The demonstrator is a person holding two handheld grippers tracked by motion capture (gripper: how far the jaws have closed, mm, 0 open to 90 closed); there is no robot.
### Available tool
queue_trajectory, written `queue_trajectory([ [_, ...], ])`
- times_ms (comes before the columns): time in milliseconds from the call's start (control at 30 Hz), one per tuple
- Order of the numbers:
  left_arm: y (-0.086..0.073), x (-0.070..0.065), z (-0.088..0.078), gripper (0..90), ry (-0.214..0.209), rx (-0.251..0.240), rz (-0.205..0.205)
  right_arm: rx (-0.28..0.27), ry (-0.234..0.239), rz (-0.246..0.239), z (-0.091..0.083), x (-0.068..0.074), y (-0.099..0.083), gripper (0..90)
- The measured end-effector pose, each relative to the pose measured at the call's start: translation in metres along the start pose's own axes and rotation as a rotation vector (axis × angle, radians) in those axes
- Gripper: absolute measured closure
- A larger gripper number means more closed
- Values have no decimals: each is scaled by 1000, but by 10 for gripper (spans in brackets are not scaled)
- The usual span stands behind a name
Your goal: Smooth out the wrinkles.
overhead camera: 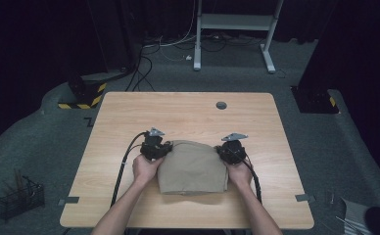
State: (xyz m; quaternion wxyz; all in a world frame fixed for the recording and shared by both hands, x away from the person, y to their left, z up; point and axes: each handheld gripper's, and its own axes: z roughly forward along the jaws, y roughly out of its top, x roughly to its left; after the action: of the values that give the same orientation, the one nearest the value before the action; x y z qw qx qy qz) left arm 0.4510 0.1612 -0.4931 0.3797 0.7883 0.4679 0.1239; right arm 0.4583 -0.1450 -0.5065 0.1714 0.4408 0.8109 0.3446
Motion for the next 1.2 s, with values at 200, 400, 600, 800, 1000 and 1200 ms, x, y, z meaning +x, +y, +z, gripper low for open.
queue_trajectory([
  [200,0,5,-5,733,10,-16,-21,-7,-2,22,-3,-2,0,798],
  [400,0,10,-10,560,29,-15,-48,-31,-3,44,-14,-7,0,711],
  [600,2,15,-30,466,73,-76,-65,-98,-23,90,-30,-14,2,645],
  [800,6,0,-44,453,19,-149,-3,-176,-8,49,-50,-1,10,643],
  [1000,6,-14,-24,430,-29,-113,25,-154,71,-8,-38,26,16,639],
  [1200,4,-9,4,423,8,-69,-10,-51,64,21,-4,20,9,628],
])
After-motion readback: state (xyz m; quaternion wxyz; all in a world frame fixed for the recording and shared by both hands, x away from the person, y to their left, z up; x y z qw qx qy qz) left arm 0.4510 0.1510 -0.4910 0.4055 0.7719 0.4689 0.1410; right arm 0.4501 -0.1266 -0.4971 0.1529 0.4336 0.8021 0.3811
